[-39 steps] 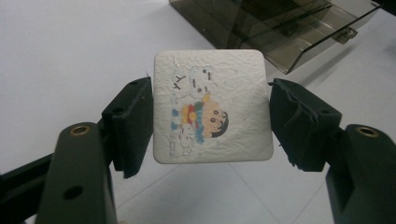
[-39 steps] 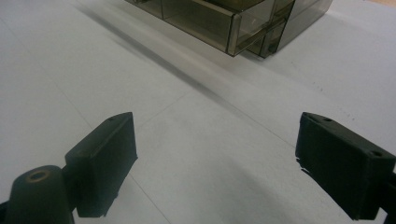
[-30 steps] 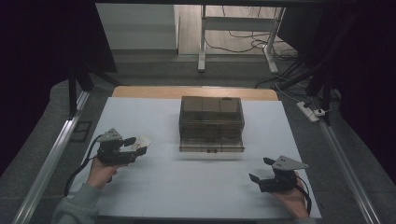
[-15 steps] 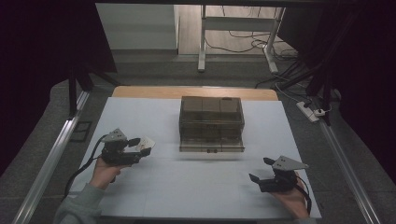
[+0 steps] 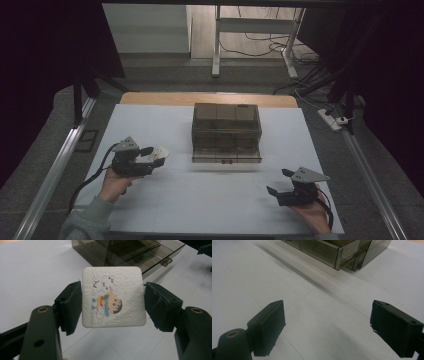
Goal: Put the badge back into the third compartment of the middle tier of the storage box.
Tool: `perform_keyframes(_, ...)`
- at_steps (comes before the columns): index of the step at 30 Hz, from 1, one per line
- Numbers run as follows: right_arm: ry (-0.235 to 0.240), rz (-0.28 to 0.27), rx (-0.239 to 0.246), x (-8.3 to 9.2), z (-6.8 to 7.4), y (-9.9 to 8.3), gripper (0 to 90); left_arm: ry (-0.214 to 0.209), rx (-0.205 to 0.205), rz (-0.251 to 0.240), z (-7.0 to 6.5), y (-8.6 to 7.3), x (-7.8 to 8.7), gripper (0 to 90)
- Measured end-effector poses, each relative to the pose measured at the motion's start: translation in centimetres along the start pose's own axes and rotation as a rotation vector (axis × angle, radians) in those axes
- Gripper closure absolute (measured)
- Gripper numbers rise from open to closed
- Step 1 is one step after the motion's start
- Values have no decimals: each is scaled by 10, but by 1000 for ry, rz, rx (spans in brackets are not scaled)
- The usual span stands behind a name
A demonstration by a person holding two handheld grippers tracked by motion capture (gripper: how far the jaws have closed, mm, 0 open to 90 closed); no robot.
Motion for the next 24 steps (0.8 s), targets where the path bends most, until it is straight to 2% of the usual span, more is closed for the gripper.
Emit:
perform_keyframes(12, 4, -5, 4, 0, 1, 1, 128, -33, -44, 13, -22, 11, -17, 329)
perform_keyframes(24, -5, -17, -2, 3, 1, 1, 130, -70, -105, 36, -48, 27, -42, 329)
Point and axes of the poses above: each handheld gripper's, and its own axes: x roughly backward along the jaws, y roughly out of its top, z roughly to its left, the point moved 4 cm from there along -x, roughly forward along the jaws, and after that the axes turned 13 degrees about x, right-handed, at the moved point
